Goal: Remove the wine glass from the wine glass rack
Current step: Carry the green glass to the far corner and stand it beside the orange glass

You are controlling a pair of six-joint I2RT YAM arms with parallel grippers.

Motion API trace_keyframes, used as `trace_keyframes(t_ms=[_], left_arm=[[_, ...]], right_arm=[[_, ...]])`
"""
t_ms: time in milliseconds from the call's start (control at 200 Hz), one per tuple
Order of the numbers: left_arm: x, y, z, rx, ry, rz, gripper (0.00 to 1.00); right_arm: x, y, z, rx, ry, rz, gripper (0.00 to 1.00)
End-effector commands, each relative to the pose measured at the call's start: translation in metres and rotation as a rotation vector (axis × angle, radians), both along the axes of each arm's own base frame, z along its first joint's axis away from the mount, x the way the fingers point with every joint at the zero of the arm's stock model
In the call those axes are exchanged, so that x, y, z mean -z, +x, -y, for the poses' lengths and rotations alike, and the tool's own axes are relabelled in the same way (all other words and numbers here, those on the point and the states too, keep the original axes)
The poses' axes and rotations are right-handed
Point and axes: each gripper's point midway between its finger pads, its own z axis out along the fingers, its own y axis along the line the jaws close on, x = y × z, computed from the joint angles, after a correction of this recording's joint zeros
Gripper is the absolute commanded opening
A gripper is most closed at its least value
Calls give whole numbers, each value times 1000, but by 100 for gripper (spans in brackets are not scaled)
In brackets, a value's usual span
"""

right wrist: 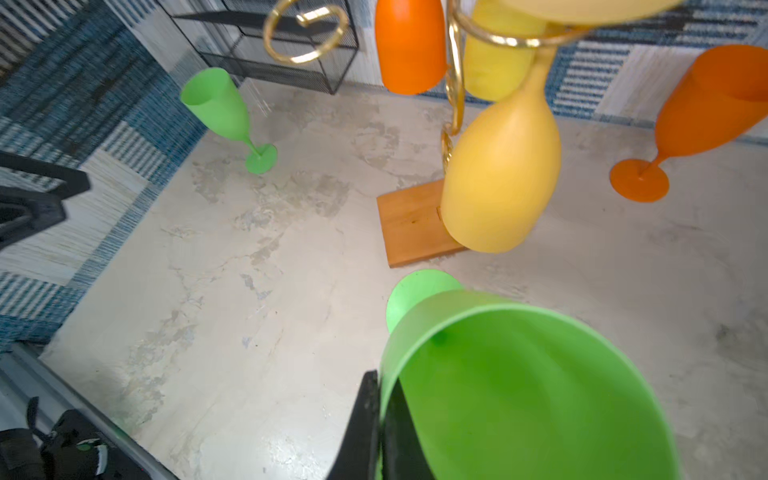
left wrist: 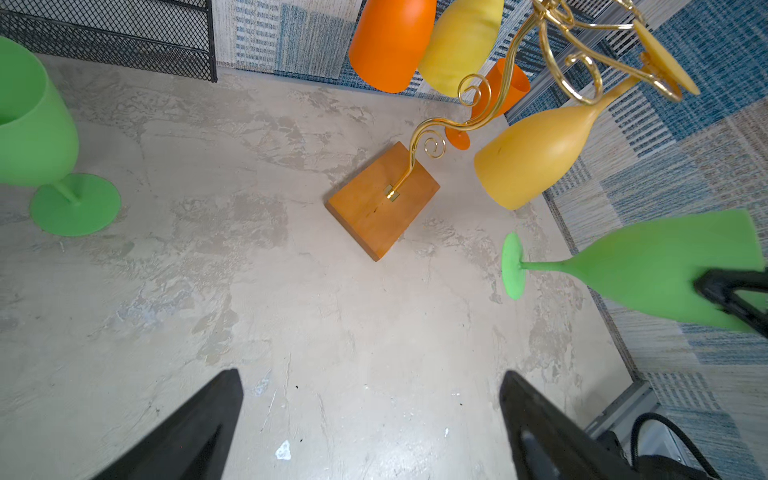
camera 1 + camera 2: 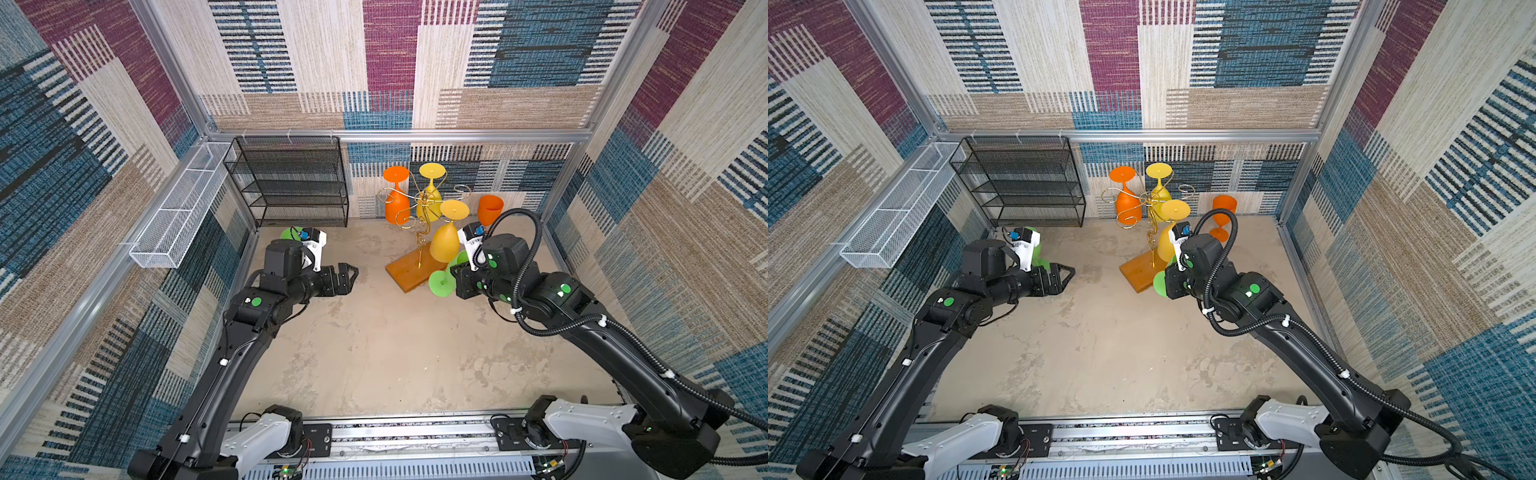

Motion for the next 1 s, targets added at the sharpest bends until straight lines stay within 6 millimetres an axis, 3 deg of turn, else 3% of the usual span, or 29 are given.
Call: trace_keyframes(t_ms=[0,245,376,486,701,996], left_arm=[[1,3,4,48,33,35,98],[15,2,-1,49,80,54,98],[25,3,-5,41,106,46,98],[32,3,-6,38,118,30,98],[36,4,-4,52,122,24,97],[44,8,-2,64,126,8,96]], right_arm=[[21,10,37,173,-110,-64,0],[17,44,88,353,-82,-31,0],[19,56,81,331,-48,-35,0],[28,67,94,383,-93,-45,0],[50,105,133,468,-85,-66,0],[59,167,182,565,-63,-47,0]])
